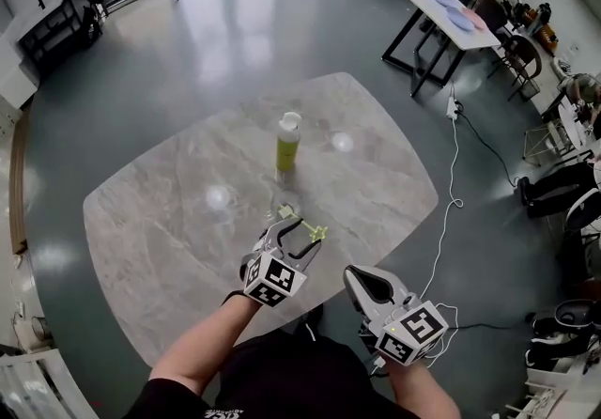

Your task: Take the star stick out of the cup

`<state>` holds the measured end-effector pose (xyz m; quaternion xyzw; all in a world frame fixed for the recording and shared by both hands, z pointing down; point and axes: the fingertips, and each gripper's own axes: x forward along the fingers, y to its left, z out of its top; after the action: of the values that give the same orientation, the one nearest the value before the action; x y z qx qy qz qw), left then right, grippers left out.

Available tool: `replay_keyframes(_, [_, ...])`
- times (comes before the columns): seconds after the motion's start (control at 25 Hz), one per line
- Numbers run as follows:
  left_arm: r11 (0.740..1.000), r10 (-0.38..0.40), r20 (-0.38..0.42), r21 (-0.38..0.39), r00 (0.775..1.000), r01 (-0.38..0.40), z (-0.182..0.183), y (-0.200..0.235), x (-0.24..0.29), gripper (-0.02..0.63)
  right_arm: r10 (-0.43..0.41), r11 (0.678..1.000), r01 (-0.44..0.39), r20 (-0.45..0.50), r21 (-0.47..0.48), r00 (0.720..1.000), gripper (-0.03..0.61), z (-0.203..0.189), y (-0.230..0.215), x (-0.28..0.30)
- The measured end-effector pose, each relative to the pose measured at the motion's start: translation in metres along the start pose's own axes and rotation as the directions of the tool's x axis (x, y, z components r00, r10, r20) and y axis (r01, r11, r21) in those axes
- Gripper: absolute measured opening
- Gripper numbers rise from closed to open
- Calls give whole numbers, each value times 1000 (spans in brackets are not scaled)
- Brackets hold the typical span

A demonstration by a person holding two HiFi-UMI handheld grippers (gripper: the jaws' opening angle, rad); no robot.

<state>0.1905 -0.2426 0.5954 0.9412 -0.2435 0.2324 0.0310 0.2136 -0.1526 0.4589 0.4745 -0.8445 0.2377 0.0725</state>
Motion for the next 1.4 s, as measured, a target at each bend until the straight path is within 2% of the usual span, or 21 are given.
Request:
replay_keyframes(0.36, [1000, 0, 11, 17, 1000, 0, -1, 5, 13, 98, -57, 998, 57, -8, 19, 998, 15, -6, -1, -15])
replay_keyframes(0.52, [1000, 9, 20, 24, 1000, -9, 4, 10, 13, 64, -63, 998, 63, 5, 21, 998, 15, -3, 2, -20])
replay_keyframes(1.04, [998, 70, 116, -11, 991, -70, 44, 37, -20, 15, -42, 999, 42, 46, 7, 998, 15, 12, 0, -26])
replay_keyframes(1.4, [994, 99, 187, -58, 977, -90, 92, 41, -70, 15, 31, 1000, -31, 65, 5, 997, 15, 13, 8, -13])
